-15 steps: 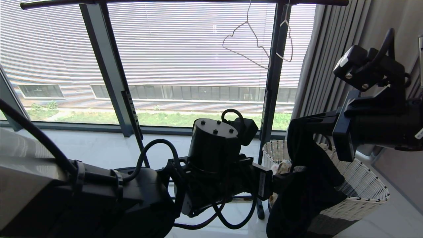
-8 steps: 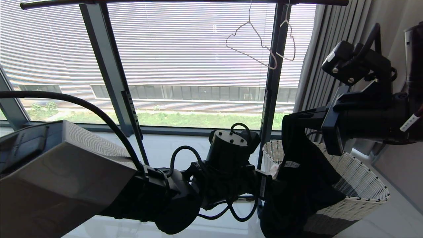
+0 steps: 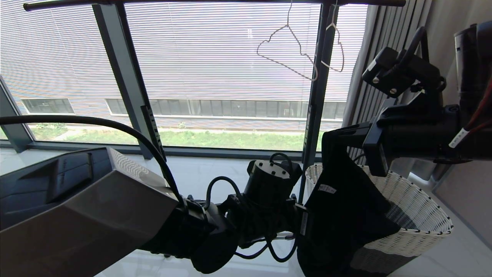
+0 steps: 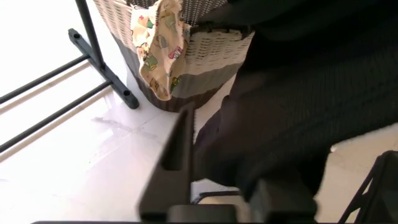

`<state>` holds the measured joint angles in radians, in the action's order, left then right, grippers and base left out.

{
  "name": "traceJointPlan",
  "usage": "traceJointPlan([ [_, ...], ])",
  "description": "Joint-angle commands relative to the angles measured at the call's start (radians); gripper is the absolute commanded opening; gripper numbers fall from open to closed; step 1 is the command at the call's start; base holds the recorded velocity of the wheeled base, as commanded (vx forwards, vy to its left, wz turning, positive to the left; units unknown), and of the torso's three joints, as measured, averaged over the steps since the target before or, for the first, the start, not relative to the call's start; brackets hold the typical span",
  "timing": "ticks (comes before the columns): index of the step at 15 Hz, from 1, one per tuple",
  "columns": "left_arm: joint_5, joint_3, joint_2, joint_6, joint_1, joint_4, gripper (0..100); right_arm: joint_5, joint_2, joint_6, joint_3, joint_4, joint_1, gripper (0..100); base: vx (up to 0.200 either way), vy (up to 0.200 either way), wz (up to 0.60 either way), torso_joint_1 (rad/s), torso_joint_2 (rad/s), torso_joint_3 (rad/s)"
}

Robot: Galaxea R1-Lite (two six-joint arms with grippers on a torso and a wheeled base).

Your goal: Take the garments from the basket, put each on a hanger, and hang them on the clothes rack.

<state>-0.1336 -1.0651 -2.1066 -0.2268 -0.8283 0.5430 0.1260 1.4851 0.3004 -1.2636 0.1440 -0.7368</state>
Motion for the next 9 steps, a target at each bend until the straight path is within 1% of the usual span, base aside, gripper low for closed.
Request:
traceJointPlan([
  [1, 0.011, 0.024, 0.020, 0.000, 0.000, 0.000, 0, 0.000, 0.000, -0.001, 0.004, 0.000, 0.007, 0, 0.000, 0.000, 0.00, 0.000, 0.00, 0.000],
  [3, 0.020, 0.102, 0.154, 0.026, 0.000, 0.000, 0, -0.011, 0.001, -0.023, 0.035, 0.000, 0.050, 0, 0.000, 0.000, 0.00, 0.000, 0.00, 0.000],
  [4, 0.020, 0.125, 0.195, 0.046, 0.003, 0.000, 0, -0.016, 0.001, -0.032, 0.049, -0.001, 0.062, 0, 0.000, 0.000, 0.00, 0.000, 0.00, 0.000],
  [5, 0.019, 0.157, 0.292, 0.055, 0.023, -0.014, 0, -0.016, 0.000, -0.046, 0.066, -0.001, 0.073, 0, 0.000, 0.000, 0.00, 0.000, 0.00, 0.000],
  [6, 0.019, 0.159, 0.382, 0.055, 0.038, -0.078, 0, -0.012, 0.000, -0.055, 0.072, -0.003, 0.071, 0, 0.000, 0.000, 0.00, 0.000, 0.00, 0.000],
  [7, 0.016, 0.143, 0.471, 0.055, 0.054, -0.181, 0, -0.006, 0.001, -0.053, 0.070, -0.008, 0.060, 0, 0.000, 0.000, 0.00, 0.000, 0.00, 0.000],
  [9, 0.016, 0.060, 0.668, 0.053, 0.067, -0.451, 0, 0.011, 0.015, -0.057, 0.063, -0.052, 0.010, 0, 0.000, 0.000, 0.00, 0.000, 0.00, 0.000],
])
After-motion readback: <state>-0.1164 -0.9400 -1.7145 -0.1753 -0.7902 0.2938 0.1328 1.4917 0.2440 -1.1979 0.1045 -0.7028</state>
